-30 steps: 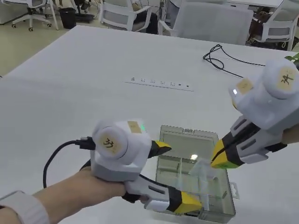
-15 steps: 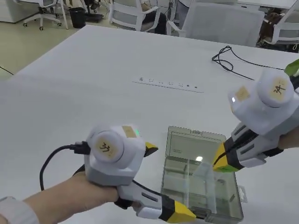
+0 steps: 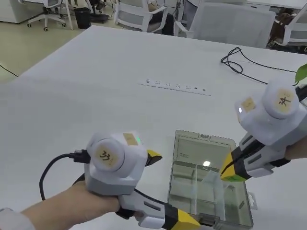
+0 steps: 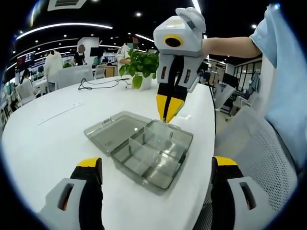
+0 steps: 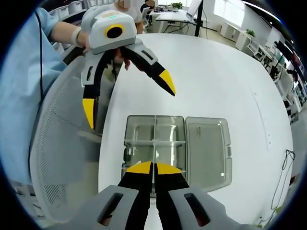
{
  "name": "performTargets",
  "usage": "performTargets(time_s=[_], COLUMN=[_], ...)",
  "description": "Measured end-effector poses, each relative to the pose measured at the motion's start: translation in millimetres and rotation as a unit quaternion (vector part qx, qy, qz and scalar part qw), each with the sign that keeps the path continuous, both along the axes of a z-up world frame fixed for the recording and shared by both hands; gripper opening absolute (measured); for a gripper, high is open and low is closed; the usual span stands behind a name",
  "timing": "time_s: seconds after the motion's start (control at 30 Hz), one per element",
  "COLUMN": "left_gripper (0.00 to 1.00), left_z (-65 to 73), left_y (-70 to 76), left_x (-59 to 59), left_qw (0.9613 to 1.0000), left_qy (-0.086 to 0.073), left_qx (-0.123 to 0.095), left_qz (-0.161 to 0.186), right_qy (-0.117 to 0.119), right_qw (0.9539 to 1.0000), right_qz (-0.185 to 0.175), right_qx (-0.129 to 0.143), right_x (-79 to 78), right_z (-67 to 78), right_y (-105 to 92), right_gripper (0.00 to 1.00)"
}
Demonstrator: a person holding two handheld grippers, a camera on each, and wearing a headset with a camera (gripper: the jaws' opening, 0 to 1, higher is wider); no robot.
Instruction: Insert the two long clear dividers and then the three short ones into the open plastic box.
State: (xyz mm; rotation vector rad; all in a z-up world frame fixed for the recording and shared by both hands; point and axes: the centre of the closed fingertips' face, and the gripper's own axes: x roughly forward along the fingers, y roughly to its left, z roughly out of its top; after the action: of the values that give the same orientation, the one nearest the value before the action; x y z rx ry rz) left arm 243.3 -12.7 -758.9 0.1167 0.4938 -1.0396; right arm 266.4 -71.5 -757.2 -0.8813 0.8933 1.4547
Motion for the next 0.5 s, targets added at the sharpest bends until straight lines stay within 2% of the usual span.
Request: performTargets(time_s=[0.5], left_gripper=[0.93], left_z=[-0.5], left_y=[-2.9], left_x=[-1.2], left_qw=[1.0000], left_qy=[0.005], left_qx=[-0.002], left_qz=[-0.003], right_qy=[-0.003], right_qw=[1.0000], right_qz=[-0.005], right_qx=[0.005], right_x=[-0.1], right_z=[1.8], right_y=[3.5], right_gripper=[0.02])
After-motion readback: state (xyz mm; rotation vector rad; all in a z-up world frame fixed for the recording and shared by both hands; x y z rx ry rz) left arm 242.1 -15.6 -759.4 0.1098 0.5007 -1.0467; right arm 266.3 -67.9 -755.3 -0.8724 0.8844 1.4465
